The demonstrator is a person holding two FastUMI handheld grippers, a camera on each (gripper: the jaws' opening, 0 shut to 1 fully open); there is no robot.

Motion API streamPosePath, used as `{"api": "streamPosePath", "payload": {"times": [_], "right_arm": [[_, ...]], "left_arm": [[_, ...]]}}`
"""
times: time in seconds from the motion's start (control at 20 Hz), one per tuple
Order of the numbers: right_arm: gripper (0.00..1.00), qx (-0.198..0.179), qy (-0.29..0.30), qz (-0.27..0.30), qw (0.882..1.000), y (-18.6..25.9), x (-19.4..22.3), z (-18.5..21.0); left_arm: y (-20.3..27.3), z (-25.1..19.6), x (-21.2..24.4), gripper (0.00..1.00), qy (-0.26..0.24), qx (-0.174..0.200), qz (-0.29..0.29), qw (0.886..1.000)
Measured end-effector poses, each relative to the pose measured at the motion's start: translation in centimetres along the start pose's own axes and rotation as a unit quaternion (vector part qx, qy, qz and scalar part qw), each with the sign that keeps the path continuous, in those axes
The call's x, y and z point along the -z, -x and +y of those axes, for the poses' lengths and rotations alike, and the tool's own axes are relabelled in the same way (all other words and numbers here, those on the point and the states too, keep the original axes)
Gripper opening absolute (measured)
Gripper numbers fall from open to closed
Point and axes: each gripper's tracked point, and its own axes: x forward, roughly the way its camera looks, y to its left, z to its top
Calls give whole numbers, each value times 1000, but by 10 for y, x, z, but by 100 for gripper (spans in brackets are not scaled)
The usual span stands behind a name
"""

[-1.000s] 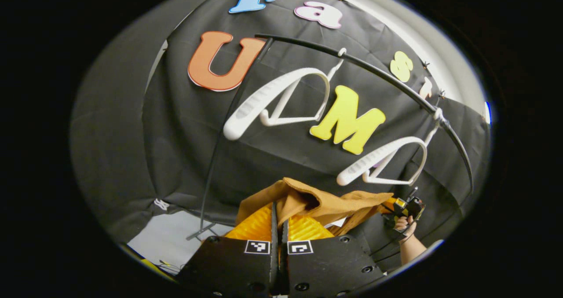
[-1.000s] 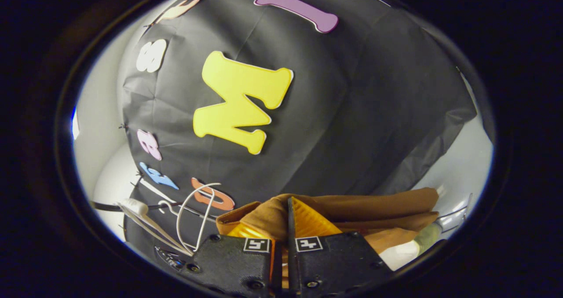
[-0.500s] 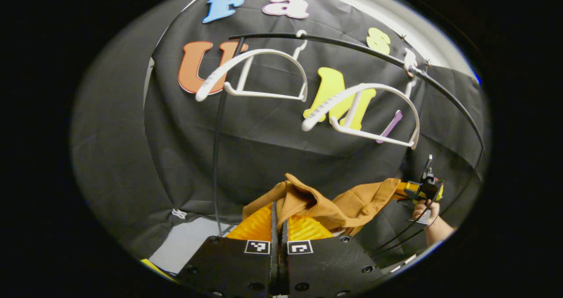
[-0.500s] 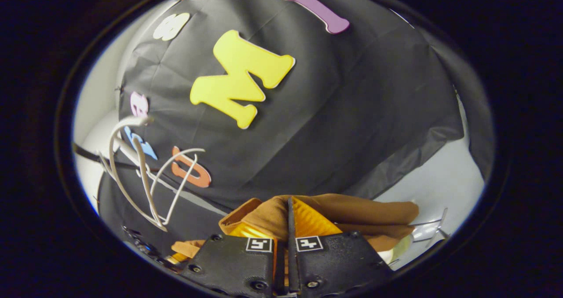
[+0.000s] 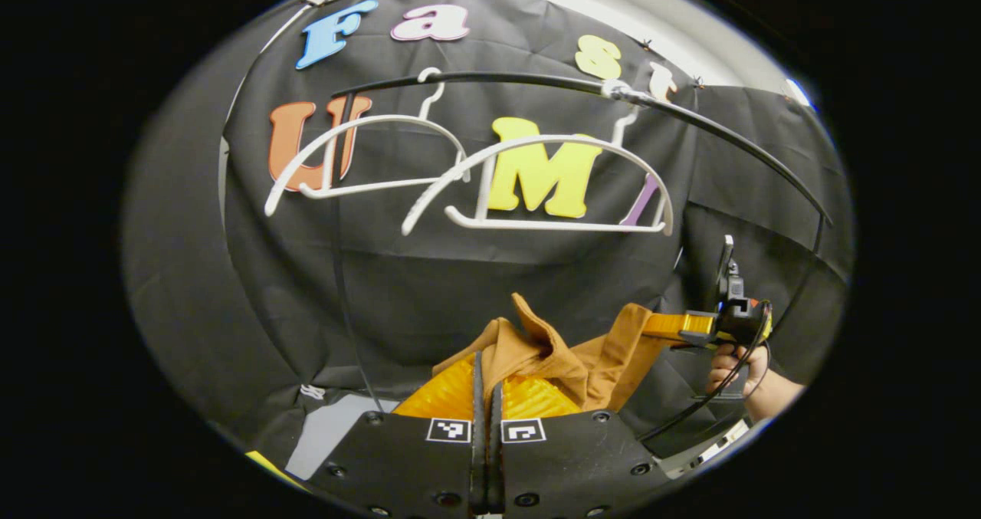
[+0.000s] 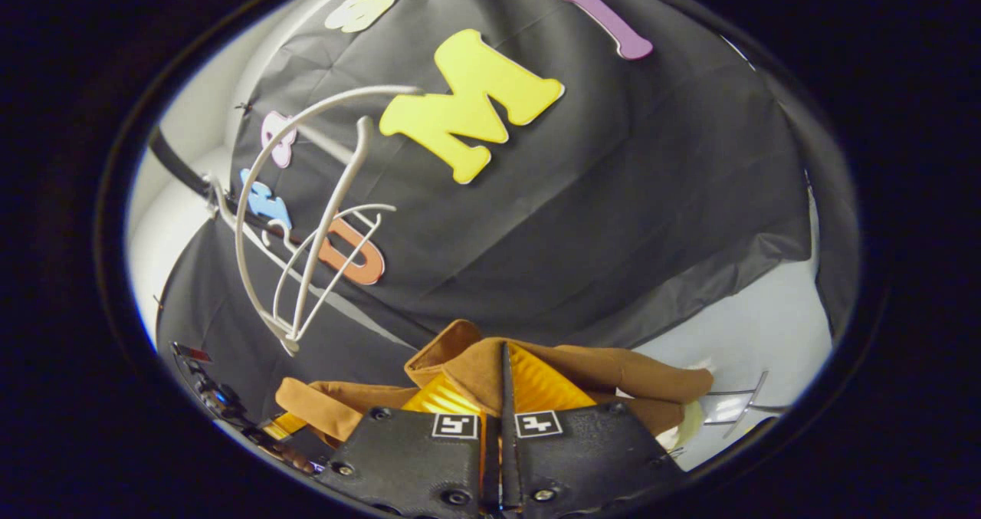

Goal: Grasp the clothes on the hanger with both hands and then place them into the laundry hamper below.

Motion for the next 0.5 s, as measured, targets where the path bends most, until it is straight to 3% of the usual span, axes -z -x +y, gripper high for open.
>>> {"api": "streamPosePath", "payload": {"times": [0.05,0.1,0.15,0.45,0.5], "right_arm": [[0,-4,-1,3,1000,0,6,5],[5,-10,5,8,1000,1,13,10],[5,-13,11,9,1000,2,20,15],[5,-47,33,24,998,9,48,58],[5,-55,37,27,997,8,51,67]], "left_arm": [[2,-5,0,0,2,6,0,1000],[4,-9,-1,5,3,8,-1,1000],[7,-9,-1,0,4,9,-5,1000],[10,-23,0,0,-8,9,-10,1000],[10,-27,0,5,-11,12,-10,1000]]}}
